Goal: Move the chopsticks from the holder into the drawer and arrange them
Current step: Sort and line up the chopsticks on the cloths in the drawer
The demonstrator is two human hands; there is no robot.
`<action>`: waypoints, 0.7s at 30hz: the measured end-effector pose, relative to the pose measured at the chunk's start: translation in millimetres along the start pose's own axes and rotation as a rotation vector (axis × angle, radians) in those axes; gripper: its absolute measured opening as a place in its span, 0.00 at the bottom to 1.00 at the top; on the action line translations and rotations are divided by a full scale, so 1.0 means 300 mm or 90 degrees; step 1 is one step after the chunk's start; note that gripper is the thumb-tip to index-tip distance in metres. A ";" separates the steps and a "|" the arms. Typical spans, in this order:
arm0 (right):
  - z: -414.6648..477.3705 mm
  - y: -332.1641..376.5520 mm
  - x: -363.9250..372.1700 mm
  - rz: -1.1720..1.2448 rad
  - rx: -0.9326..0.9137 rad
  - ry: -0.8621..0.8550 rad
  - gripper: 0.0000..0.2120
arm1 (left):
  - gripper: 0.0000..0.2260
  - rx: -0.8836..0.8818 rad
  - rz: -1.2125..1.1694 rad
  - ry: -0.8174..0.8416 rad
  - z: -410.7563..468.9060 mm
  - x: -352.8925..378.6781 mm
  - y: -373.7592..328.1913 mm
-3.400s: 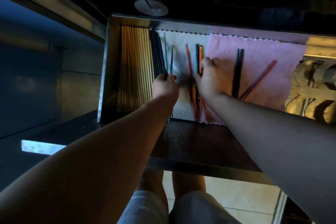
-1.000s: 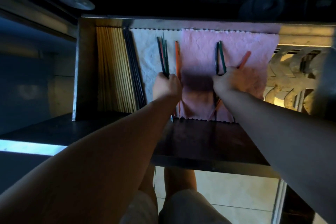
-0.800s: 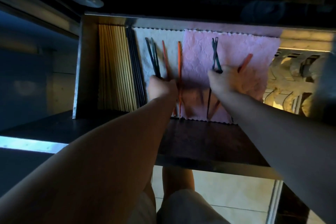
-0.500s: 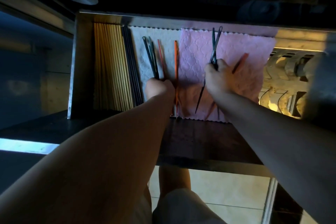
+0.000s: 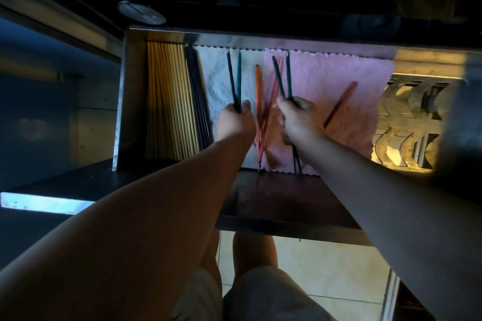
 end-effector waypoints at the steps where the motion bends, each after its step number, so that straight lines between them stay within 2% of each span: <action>1: -0.004 -0.002 0.020 0.011 0.017 0.027 0.10 | 0.18 -0.003 0.005 0.004 -0.001 -0.016 0.005; 4: -0.018 0.006 0.087 0.001 0.060 0.095 0.08 | 0.15 -0.029 -0.067 0.026 0.006 -0.067 0.032; 6: -0.014 0.016 0.135 0.009 0.078 0.107 0.07 | 0.10 -0.073 -0.166 0.060 0.006 -0.095 0.047; 8: 0.015 0.011 0.186 0.014 0.105 0.112 0.05 | 0.06 -0.097 -0.198 0.089 0.020 -0.120 0.070; 13: 0.116 -0.046 0.255 -0.098 0.152 0.070 0.04 | 0.09 -0.091 -0.057 0.079 0.072 -0.183 0.116; 16: 0.167 -0.082 0.257 -0.179 0.140 0.029 0.14 | 0.11 -0.099 -0.008 0.081 0.096 -0.211 0.134; 21: 0.190 -0.088 0.267 -0.225 0.133 -0.026 0.18 | 0.09 -0.097 0.033 0.085 0.101 -0.227 0.144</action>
Point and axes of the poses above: each hand's wrist, its own z-axis towards the middle knuckle, its own x-axis out of the palm, y = z × x, the point moved 2 cm from there along z, towards the middle knuckle, and after that the axes turned 15 degrees about y, right-handed, at the moved point
